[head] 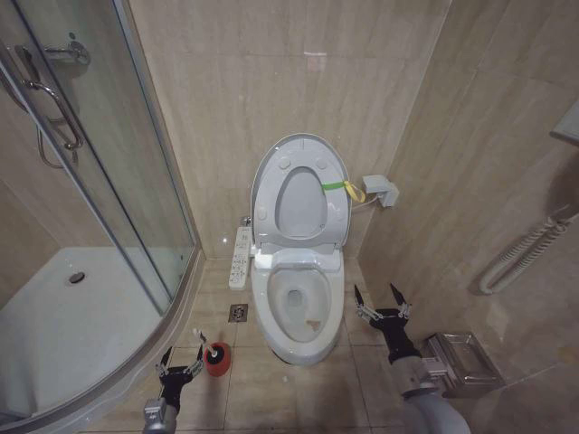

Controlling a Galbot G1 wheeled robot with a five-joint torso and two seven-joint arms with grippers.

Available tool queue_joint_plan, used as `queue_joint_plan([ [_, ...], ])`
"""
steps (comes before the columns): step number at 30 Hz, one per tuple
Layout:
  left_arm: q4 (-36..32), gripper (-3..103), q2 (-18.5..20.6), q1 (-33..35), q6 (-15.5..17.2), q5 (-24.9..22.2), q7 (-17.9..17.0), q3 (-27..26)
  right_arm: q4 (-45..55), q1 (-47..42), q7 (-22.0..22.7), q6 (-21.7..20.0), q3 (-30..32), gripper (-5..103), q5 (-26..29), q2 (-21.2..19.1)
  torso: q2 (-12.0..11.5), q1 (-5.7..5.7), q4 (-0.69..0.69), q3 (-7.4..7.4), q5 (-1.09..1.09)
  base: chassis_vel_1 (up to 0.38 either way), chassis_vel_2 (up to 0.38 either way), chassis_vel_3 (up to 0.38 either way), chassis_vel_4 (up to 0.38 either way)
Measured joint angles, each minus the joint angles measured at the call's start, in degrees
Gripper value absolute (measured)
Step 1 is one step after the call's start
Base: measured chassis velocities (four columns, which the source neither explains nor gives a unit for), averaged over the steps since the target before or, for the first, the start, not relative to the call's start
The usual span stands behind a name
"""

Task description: Open the toilet lid, clean the toilet bowl with a toilet brush, close the toilet lid, and flush.

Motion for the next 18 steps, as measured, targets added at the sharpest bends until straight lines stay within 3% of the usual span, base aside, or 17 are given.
queue_joint_plan([
  [1,0.9,99,0.0,-0.8,0.0,-0.4,0.2,0.3,0.0,0.0,0.0,0.0,0.0,100,0.0,0.0,0.0,0.00,0.00,0.00,0.00,0.000,0.000,0.000,0.000],
  [9,9.2,100,0.7,-7.1,-1.4,-1.9,2.3,1.7,0.0,0.0,0.0,0.0,0.0,100,0.0,0.0,0.0,0.00,0.01,0.00,0.00,0.000,0.000,0.000,0.000],
  [15,16.6,99,0.4,-12.1,-4.4,-2.3,7.1,2.8,0.0,0.0,0.0,0.0,0.0,100,0.0,0.0,0.0,0.00,0.00,0.00,0.00,0.000,0.000,0.000,0.000],
  [18,17.7,99,0.2,-13.1,-4.8,-2.3,7.9,3.2,0.0,0.0,0.0,0.0,0.0,100,0.0,0.0,0.0,0.00,0.00,0.00,0.00,0.000,0.000,0.000,0.000],
])
